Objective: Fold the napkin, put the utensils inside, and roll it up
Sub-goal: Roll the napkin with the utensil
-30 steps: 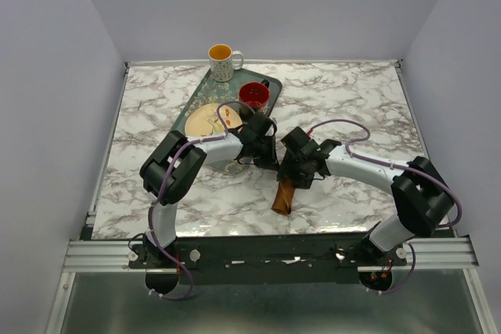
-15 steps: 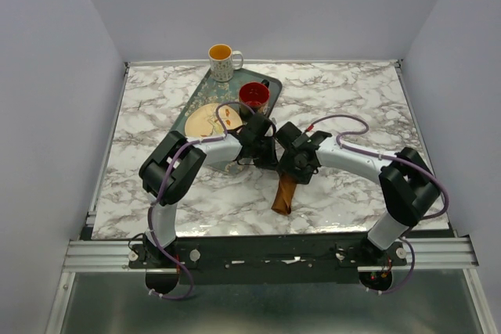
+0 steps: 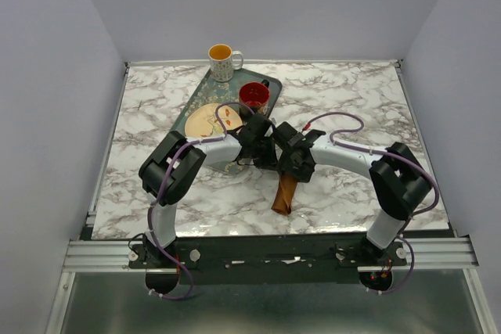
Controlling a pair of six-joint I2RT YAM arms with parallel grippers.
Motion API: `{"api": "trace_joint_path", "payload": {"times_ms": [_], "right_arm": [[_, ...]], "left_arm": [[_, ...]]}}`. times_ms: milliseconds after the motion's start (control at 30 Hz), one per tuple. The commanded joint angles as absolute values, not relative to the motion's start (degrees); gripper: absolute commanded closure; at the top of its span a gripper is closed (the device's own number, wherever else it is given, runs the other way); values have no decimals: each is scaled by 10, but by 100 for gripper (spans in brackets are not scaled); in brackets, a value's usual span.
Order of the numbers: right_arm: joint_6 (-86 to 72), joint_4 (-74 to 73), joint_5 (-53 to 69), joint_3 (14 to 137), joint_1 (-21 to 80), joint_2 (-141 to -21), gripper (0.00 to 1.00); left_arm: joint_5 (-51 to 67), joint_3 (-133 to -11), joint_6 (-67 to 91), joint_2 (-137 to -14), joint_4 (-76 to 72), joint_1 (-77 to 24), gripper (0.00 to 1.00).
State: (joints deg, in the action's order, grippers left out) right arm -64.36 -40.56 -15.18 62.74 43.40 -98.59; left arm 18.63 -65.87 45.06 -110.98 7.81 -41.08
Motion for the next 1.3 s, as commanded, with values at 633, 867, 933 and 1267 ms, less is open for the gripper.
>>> {"api": "trace_joint_path", "payload": {"times_ms": [633,867,933,1267], "right_arm": [[-602,-316,-153,563,408,-998,54],[-524,-149,-98,452,373,-927,60],[-498,-100,-72,419,351,-898,63],[-405,109,53,295,273,-840,63]], "left_arm": [[178,-635,433,-1100,114,-412,91],[203,-676,416,-1099,134,-409,86],[216,-694,415,-1113,134,-405,86],[236,-743,427,-1133,130,-403,86]]}}
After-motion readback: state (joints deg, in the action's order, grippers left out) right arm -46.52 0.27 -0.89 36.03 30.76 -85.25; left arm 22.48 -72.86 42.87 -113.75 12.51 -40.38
